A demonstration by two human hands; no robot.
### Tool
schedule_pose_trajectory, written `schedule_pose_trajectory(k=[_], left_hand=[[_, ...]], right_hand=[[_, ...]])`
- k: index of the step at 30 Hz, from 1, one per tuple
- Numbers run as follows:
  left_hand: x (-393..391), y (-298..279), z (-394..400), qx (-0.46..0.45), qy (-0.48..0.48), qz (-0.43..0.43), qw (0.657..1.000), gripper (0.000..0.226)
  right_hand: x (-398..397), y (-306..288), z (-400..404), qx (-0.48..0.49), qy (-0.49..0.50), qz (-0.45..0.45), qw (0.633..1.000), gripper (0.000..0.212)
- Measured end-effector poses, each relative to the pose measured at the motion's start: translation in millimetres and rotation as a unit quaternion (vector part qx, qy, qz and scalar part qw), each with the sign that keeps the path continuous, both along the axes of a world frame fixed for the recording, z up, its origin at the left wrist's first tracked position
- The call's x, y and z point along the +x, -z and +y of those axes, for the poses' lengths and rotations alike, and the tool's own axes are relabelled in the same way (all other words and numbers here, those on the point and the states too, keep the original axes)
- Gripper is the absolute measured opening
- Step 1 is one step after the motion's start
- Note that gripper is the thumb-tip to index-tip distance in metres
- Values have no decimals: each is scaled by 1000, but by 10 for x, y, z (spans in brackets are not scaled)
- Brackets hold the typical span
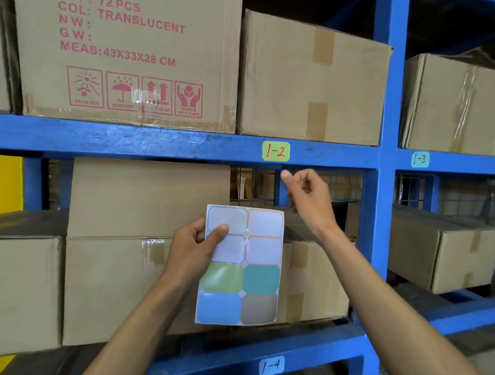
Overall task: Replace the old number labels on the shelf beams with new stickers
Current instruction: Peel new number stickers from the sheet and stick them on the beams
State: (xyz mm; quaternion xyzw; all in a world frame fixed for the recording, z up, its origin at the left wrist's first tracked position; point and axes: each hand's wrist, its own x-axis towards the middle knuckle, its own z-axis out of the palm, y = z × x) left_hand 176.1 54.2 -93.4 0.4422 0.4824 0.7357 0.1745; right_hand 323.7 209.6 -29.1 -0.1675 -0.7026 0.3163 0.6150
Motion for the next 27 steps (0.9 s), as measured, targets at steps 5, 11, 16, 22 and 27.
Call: schedule_pose_trajectory(k=[5, 11, 16, 22, 27], left_hand=[[60, 6, 29, 13, -15, -10, 1000, 12], [214, 75, 93, 30, -2, -22, 999, 12], [420, 349, 166, -12, 83, -34, 996, 16], [747, 940, 394, -116, 169, 20, 978, 33], [1339, 1343, 657, -147, 199, 45, 968, 29]], right_hand=[[267, 375, -271, -58, -124, -103, 985, 29], [546, 750, -326, -100, -159, -147, 971, 28], [853, 1074, -335, -132, -133, -136, 973, 5], [1460, 1579, -367, -196, -48, -96, 975, 25], [2145, 1990, -450, -254, 12, -90, 963, 12]])
